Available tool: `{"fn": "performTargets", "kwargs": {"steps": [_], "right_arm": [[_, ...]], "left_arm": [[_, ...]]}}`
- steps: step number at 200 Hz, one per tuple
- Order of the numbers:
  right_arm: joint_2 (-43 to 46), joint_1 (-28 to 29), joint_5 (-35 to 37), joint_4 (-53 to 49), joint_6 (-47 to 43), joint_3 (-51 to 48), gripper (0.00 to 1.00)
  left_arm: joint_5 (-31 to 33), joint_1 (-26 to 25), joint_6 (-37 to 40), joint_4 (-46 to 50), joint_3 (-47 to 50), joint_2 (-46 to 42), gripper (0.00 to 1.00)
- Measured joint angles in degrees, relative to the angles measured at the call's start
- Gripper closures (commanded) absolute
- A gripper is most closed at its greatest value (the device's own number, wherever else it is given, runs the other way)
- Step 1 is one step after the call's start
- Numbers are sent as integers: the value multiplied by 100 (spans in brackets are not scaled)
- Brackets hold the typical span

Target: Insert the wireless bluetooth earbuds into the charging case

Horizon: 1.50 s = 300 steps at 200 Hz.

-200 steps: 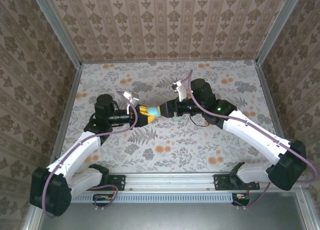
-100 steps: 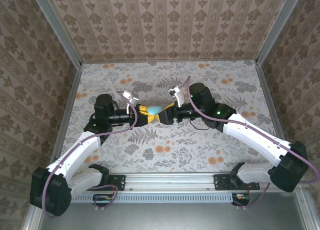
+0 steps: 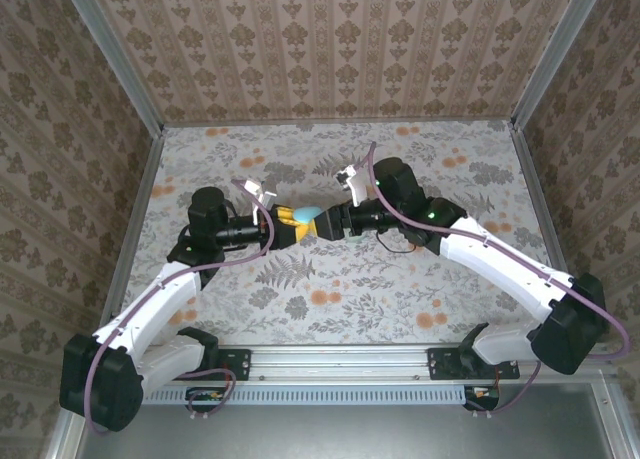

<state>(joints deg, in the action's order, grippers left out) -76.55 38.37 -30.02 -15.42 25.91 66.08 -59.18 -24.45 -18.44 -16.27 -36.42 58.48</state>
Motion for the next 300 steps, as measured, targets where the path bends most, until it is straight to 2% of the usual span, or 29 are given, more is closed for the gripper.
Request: {"fn": "performTargets", "kwargs": {"steps": [56,101,154,223,270,300], "right_arm": [[-87,-216,-341,85,437,24,30],[-186,-516,-216,251,695,199,30],[-203,-511,-192,249,855,190,30],[328,-511,-35,149,1005,7,29],[402,-514,540,-48,1082,0,34],[-214,-459,1078,-116,1200,133,38]], "left_arm": [[136,0,4,61,2,0,92],[-151,-103,15,144,2,-28,92],[-114,-68,26,269,2,-35,92],[-98,177,24,319,2,-164,92],[-4,669,129,992,-15,-490,92],[125,1248,354,1882,-236,-861,92]]}}
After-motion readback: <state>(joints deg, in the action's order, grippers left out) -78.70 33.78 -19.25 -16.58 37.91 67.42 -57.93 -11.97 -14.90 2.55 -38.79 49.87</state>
